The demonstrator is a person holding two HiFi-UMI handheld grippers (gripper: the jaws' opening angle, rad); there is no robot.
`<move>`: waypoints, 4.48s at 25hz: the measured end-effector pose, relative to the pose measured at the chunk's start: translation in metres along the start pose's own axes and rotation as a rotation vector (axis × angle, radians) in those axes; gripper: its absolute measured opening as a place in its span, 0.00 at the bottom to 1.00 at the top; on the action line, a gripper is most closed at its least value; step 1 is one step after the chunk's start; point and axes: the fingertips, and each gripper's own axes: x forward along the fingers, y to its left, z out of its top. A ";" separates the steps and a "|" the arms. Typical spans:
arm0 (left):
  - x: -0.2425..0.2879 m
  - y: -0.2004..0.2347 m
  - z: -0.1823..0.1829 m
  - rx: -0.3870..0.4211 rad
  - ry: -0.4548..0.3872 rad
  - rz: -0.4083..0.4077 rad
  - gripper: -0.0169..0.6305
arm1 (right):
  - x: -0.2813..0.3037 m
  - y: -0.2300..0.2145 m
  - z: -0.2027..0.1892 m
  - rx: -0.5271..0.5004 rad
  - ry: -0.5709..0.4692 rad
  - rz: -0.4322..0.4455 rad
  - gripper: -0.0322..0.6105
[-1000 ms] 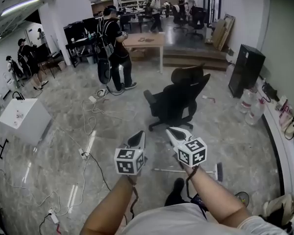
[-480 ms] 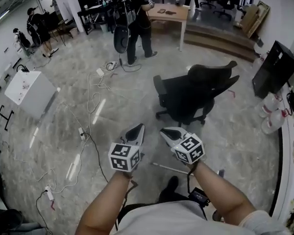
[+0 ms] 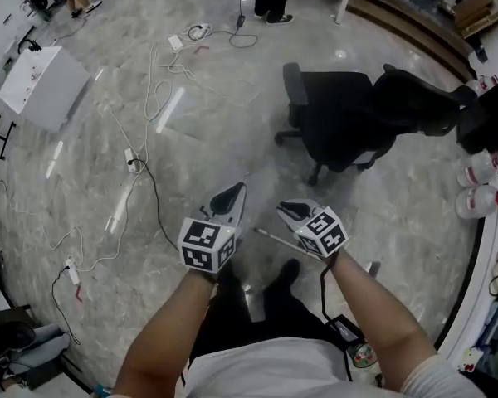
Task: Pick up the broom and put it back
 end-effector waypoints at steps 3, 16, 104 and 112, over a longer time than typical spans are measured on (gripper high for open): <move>0.033 0.040 -0.057 -0.022 0.049 -0.008 0.03 | 0.063 -0.030 -0.078 0.041 0.106 -0.012 0.12; 0.183 0.146 -0.460 -0.118 0.360 -0.103 0.03 | 0.357 -0.107 -0.479 -0.031 0.502 0.066 0.18; -0.083 -0.010 0.228 0.123 -0.235 -0.087 0.03 | -0.215 0.044 0.335 -0.061 -0.596 -0.385 0.09; -0.141 -0.010 0.283 0.200 -0.320 -0.119 0.03 | -0.172 0.128 0.376 -0.015 -0.633 -0.335 0.07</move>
